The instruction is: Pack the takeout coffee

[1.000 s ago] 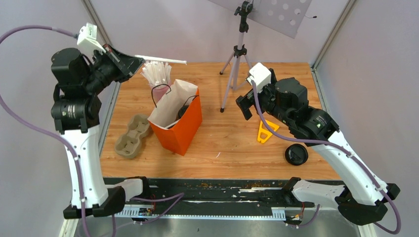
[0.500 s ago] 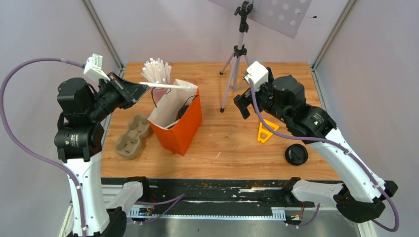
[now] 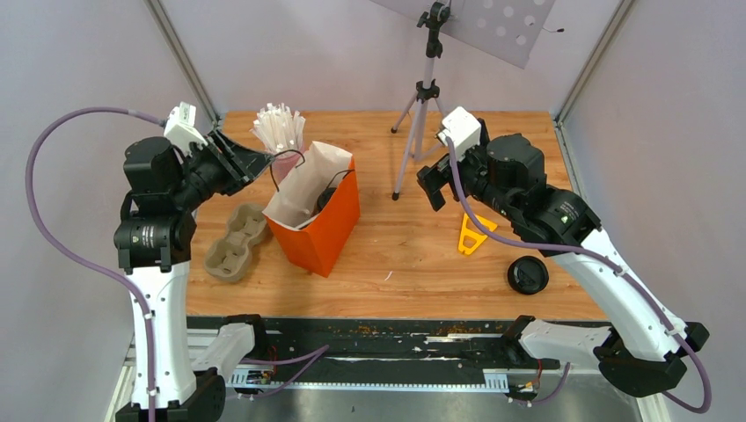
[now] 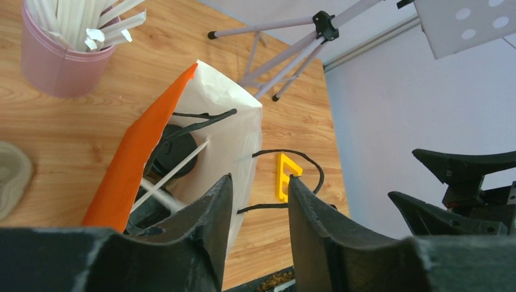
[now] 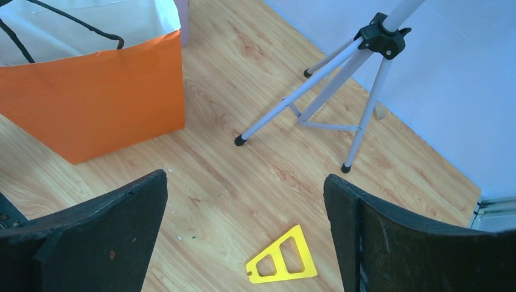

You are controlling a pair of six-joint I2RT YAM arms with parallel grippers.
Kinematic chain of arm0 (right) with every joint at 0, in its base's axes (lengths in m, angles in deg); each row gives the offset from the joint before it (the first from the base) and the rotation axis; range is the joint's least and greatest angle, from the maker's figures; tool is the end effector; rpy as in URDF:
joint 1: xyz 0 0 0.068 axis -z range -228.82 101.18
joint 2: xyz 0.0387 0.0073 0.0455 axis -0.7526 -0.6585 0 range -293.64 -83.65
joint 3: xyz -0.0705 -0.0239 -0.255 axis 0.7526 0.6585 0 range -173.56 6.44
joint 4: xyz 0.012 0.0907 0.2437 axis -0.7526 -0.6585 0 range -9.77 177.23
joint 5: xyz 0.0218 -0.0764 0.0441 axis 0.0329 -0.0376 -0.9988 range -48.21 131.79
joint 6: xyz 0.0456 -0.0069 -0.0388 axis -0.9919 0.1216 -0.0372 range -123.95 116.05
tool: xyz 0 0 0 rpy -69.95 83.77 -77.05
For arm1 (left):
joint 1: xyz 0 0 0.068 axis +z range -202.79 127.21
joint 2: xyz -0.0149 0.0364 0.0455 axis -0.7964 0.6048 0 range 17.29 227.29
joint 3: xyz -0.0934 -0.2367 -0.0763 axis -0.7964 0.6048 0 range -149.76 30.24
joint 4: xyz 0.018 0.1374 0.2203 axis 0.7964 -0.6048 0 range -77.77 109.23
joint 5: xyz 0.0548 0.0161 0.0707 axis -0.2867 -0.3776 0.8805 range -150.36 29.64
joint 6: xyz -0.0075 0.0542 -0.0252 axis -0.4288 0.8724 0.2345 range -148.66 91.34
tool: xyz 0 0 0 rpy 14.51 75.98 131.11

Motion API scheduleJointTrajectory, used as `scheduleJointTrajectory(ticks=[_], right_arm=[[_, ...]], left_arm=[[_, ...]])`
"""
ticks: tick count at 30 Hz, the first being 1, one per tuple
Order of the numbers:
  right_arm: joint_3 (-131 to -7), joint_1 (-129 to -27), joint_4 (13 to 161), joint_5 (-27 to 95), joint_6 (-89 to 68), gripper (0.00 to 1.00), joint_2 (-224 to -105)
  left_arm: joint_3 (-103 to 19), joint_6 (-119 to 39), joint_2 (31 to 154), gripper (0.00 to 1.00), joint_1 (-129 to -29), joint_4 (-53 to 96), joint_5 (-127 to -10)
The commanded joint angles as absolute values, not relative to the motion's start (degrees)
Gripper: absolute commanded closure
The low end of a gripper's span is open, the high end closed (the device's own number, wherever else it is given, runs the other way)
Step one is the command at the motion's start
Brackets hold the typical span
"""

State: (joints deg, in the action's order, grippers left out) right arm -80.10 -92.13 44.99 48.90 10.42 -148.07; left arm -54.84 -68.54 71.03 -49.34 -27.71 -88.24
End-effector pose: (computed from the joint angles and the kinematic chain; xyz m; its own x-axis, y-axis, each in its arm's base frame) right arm 0.1664 0.1494 0.4516 -0.0945 -0.4275 -0.8991 -0.6396 0.7181 -0.2742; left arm 0.1553 -0.0116 0.4679 -0.4602 -0.5955 -0.6585 0.1321 0.6875 -0.7141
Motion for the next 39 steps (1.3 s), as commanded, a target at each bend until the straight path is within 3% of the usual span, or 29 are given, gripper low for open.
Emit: scheduleJointTrajectory(ticks=[1,4,5,6,15,27,39], right_arm=[[-82.06,-92.08,44.94,52.03,5.88,0.0,-147.97],[-82.25,-92.13,43.23,52.63,3.21,0.0,-148.8],[-82.51,-92.09,42.89,53.53,1.98,0.0,-149.16],[-83.11,-92.06,42.31,55.06,0.25,0.0,-149.66],[-90.38,-92.07,33.89,69.3,-14.02,0.0,-155.08],[-93.3,-92.08,40.48,67.65,-17.08,0.0,-149.17],[-83.94,-92.13,40.33,63.58,-29.61,0.0,-139.51]], left_arm=[[-59.12,-64.64,71.3,0.51,-49.53,-28.56,-87.9],[-61.38,-62.48,72.26,0.35,-49.52,-30.56,-87.81],[-62.15,-61.81,72.52,0.03,-49.49,-31.02,-88.0],[-63.01,-61.03,72.95,0.01,-49.52,-31.53,-88.12],[-69.24,-54.5,73.8,0.0,-49.51,-36.13,-87.46],[-65.58,-46.51,64.97,0.0,-49.53,-34.59,-84.88],[-57.49,-45.91,57.93,0.0,-49.49,-35.52,-85.66]])
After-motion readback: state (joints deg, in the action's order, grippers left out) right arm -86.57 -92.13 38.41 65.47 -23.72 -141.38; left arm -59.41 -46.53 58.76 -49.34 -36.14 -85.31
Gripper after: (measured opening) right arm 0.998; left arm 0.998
